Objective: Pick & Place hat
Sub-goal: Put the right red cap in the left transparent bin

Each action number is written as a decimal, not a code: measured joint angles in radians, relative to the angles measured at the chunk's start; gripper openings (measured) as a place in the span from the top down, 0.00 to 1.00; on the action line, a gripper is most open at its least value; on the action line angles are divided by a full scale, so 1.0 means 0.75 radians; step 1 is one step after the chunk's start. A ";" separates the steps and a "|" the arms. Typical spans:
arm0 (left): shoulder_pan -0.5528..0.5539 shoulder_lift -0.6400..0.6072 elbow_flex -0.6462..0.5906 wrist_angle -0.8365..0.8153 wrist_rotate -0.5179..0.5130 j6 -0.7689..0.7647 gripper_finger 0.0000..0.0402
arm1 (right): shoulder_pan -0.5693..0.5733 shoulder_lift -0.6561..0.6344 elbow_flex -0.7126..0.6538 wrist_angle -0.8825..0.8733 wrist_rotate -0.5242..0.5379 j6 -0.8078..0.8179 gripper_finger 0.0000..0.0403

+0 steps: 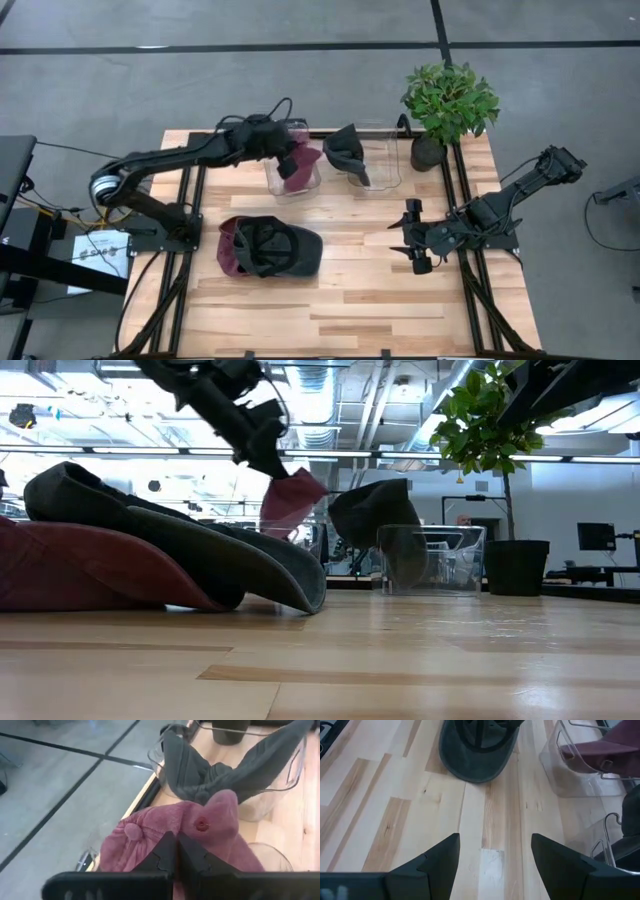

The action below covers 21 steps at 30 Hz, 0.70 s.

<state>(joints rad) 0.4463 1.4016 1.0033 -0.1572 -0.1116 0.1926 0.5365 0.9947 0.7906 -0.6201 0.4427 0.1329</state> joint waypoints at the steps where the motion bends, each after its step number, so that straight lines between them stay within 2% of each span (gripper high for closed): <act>1: -0.001 -0.031 -0.051 0.033 -0.001 -0.015 0.98 | 0.000 0.000 0.000 -0.001 0.000 -0.001 0.41; 6: -0.017 -0.140 -0.283 0.201 -0.003 -0.078 0.98 | 0.000 0.000 0.000 0.014 0.002 -0.002 0.41; 12: -0.086 -0.232 -0.492 0.388 -0.074 -0.106 0.98 | 0.000 0.000 0.000 0.033 0.002 -0.002 0.41; 21: -0.261 -0.263 -0.628 0.519 -0.294 -0.039 0.98 | -0.003 0.000 0.000 0.042 0.003 -0.005 0.41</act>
<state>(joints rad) 0.2502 1.2041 0.5320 0.2318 -0.3323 0.1635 0.5346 0.9947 0.7906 -0.5888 0.4451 0.1293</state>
